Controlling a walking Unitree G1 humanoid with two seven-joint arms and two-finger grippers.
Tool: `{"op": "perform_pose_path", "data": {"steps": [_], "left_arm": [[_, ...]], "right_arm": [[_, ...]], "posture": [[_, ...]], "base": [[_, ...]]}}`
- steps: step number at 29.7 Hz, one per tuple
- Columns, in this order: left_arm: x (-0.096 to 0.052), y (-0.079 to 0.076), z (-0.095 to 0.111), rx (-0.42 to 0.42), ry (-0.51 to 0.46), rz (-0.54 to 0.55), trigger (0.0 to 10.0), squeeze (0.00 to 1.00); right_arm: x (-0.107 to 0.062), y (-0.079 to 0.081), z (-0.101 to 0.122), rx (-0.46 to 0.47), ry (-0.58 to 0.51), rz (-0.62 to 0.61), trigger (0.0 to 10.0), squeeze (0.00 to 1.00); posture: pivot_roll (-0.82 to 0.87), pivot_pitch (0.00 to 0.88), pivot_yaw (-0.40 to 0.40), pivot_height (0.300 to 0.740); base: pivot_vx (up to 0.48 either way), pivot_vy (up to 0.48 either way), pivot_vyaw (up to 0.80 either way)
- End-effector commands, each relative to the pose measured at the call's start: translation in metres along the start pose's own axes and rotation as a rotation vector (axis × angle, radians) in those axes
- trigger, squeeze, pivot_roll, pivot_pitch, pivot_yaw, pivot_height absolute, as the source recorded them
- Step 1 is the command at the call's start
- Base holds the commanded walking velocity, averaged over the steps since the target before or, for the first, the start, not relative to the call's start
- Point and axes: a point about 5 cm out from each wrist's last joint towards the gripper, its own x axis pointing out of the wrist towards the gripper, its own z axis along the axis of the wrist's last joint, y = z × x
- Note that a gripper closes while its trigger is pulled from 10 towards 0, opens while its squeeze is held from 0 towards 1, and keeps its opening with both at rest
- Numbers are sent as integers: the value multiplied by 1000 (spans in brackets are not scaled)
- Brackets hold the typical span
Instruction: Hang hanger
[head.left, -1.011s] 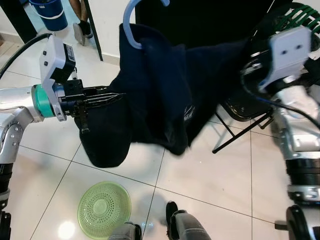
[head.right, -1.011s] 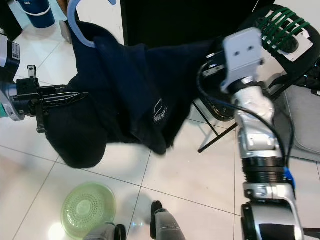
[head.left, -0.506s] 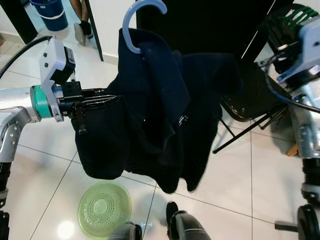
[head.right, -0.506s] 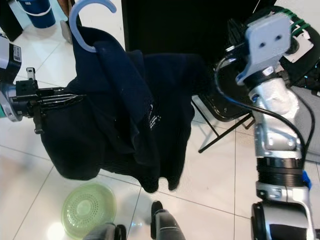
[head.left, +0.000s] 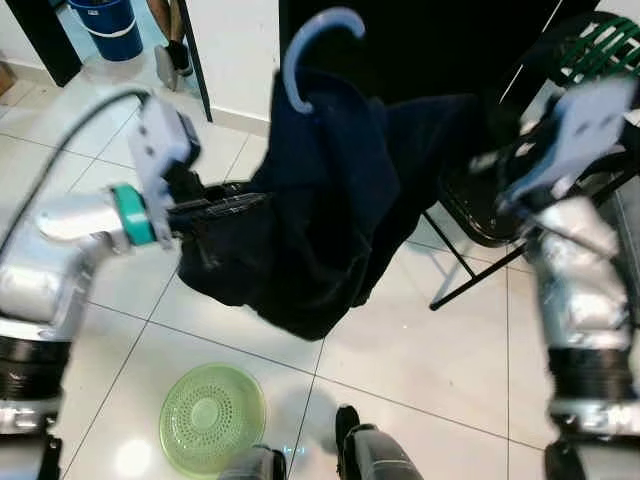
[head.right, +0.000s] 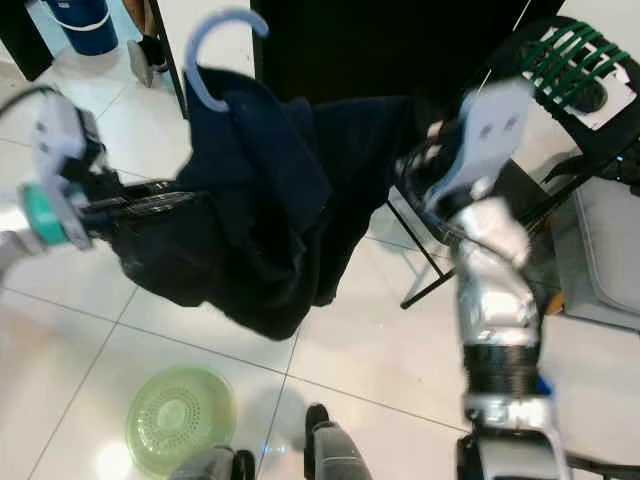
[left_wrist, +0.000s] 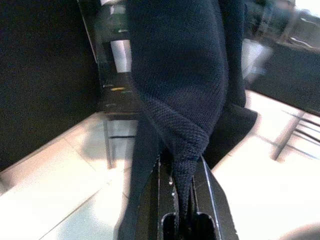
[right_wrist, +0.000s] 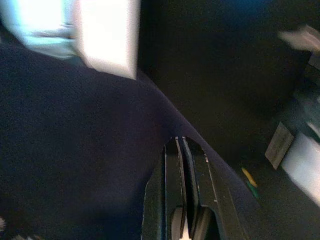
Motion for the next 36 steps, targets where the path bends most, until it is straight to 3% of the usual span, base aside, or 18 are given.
{"op": "perform_pose_path", "data": {"steps": [1, 2, 5, 7, 8, 15, 19, 20, 27, 36], "left_arm": [[-3, 3, -3, -17, 2, 122, 10000, 0], [-5, 1, -11, -42, 17, 180, 10000, 0], [-7, 0, -20, -49, 49, 237, 10000, 0], [-16, -9, -48, -138, 149, 345, 10000, 0], [-18, -11, -54, -136, 181, 372, 10000, 0], [-21, -15, -60, -103, 209, 409, 10000, 0], [-24, -14, -63, -7, 221, 453, 10000, 0], [-24, -10, -62, 18, 211, 527, 10000, 0], [-24, 0, -58, 18, 188, 669, 10000, 0], [-17, 6, -52, 29, 133, 717, 10000, 0]], "right_arm": [[-12, -6, -14, -17, 51, -66, 10000, 0], [-21, -6, -21, 2, 78, -79, 10000, 0], [-26, -4, -24, 12, 86, -72, 10000, 0], [-29, 1, -23, 13, 66, -48, 10000, 0], [-27, 1, -21, 18, 51, -53, 10000, 0], [-23, 4, -18, 19, 28, -54, 10000, 0], [-19, 9, -19, 5, 16, -51, 10000, 0], [-20, 10, -21, -14, 25, -55, 10000, 0], [-22, 13, -23, -13, 23, -60, 10000, 0], [-20, 19, -25, -16, 20, -51, 10000, 0]], "posture": [[-48, 103, 79, 740], [-52, 103, 79, 740], [-56, 102, 78, 740], [-53, 101, 73, 740], [-52, 100, 72, 740], [-46, 97, 67, 740], [-43, 94, 56, 740], [-45, 92, 56, 740], [-52, 90, 67, 740], [-53, 92, 67, 740]], "base": [[0, 0, 0], [0, 0, 0], [0, 0, 0], [0, 0, 0], [0, 0, 0], [0, 0, 0], [0, 0, 0], [0, 0, 0], [0, 0, 0], [0, 0, 0]]}}
